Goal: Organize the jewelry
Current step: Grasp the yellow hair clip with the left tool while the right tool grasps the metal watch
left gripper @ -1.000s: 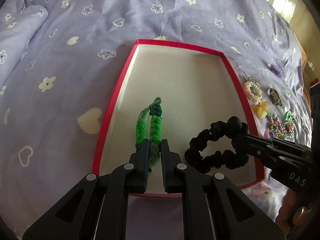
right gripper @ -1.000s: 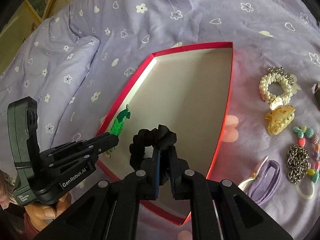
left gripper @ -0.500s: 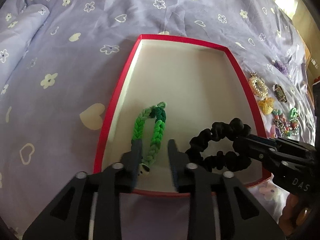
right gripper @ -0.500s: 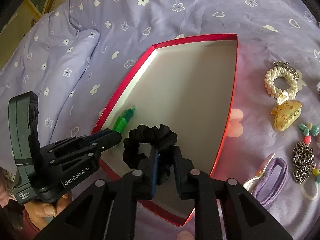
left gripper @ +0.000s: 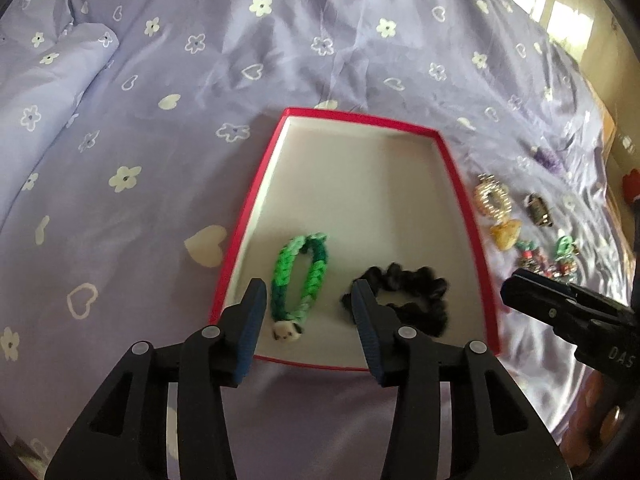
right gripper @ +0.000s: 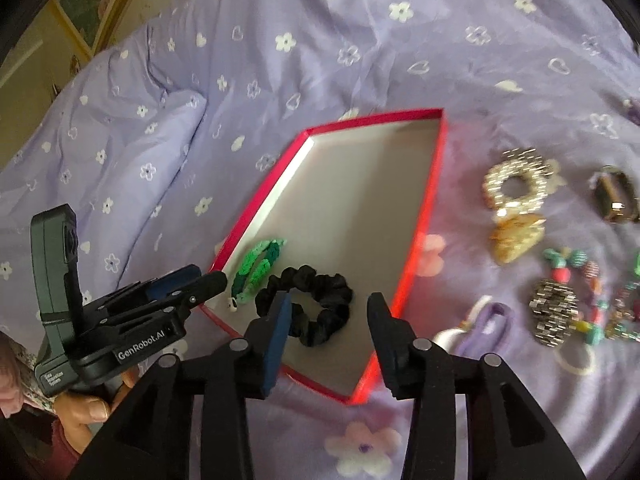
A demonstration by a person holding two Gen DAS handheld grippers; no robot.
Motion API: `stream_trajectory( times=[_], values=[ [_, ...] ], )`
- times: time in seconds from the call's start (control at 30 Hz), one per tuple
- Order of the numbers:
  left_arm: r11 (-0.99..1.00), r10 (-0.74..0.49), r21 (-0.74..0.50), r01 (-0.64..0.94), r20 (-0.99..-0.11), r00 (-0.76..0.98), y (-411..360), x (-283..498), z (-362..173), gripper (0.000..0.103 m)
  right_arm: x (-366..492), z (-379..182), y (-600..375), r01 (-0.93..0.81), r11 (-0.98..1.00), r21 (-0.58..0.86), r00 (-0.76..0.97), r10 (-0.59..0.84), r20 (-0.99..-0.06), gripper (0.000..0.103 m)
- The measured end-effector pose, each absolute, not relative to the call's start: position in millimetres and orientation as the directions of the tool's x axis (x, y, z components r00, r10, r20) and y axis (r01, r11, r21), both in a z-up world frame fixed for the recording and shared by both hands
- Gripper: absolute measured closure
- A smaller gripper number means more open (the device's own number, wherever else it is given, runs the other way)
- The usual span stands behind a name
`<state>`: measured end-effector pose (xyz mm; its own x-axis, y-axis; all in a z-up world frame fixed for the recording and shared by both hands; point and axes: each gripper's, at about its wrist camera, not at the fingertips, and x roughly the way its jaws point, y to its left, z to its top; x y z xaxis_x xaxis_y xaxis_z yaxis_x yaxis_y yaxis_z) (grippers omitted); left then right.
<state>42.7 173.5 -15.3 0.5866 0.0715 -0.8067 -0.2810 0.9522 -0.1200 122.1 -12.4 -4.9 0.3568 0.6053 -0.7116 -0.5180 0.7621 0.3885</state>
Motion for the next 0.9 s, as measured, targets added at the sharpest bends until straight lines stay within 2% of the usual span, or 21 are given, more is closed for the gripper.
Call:
stream_trajectory(
  times=[0.33,0.9],
  values=[
    [0.965,0.002,-0.167,-0.204,-0.769,0.639,128,48,9,0.059,115,10,-89,-0.432,0.815,0.387,0.458,0.567,-0.685,0.060],
    [0.985,-0.106,-0.166,-0.038,-0.770,0.629,53,91,13,0.058,135,14,-180,-0.279,0.881,0.382,0.574,0.472,-0.669,0.060]
  ],
)
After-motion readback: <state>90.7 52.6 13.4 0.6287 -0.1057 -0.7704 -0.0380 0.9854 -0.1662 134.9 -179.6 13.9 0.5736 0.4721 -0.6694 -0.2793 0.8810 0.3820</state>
